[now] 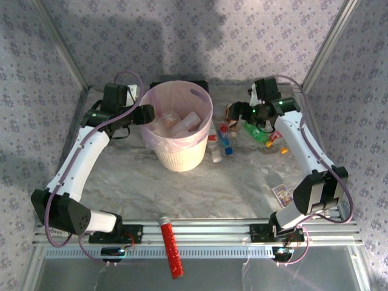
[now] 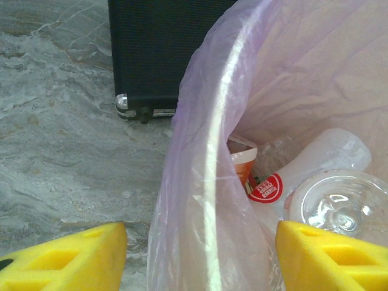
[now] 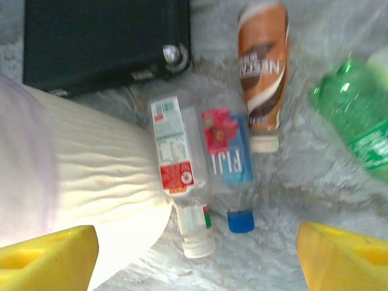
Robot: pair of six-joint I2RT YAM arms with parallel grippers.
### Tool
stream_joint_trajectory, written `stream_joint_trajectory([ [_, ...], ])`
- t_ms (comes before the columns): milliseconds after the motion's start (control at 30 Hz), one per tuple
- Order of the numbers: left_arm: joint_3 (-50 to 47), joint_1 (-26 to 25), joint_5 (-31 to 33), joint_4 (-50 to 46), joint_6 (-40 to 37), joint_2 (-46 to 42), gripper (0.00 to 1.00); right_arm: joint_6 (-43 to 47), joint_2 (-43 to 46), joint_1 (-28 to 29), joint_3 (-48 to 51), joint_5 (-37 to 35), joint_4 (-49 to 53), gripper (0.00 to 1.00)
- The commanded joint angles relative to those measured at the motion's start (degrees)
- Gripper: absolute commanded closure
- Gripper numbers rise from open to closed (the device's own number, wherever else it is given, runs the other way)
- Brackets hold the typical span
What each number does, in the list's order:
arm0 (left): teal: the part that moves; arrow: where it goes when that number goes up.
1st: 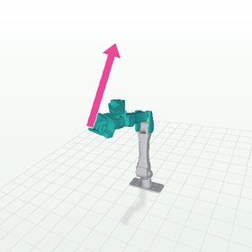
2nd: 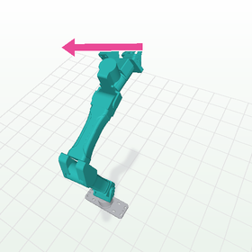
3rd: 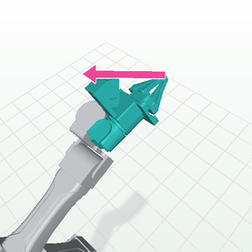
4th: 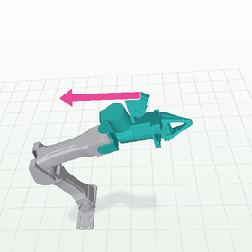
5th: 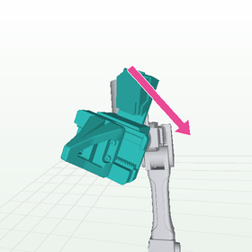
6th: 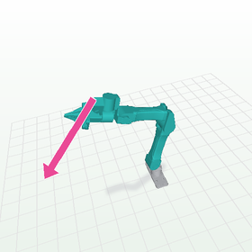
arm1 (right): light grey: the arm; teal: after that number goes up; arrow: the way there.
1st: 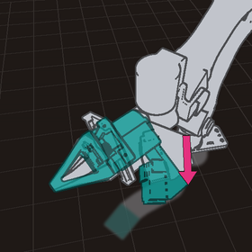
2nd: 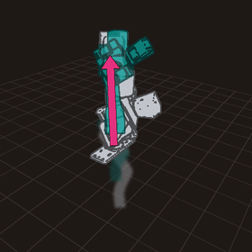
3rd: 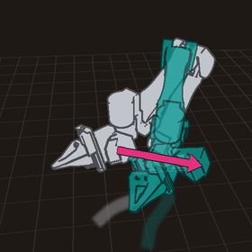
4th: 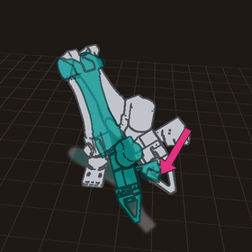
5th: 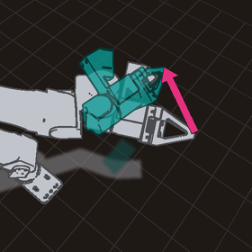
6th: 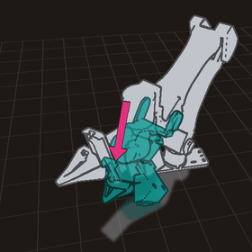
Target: Put the plastic bottles in the bin
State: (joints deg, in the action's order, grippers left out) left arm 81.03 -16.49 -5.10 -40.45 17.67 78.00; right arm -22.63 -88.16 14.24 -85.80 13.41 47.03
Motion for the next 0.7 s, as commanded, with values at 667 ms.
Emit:
stream_joint_trajectory([
  [667,-1.1,0.5,1.0,-1.0,0.1,-2.2,0.34,-4.2,-13.3,10.8,16.7,4.4,-12.3,0.30],
])
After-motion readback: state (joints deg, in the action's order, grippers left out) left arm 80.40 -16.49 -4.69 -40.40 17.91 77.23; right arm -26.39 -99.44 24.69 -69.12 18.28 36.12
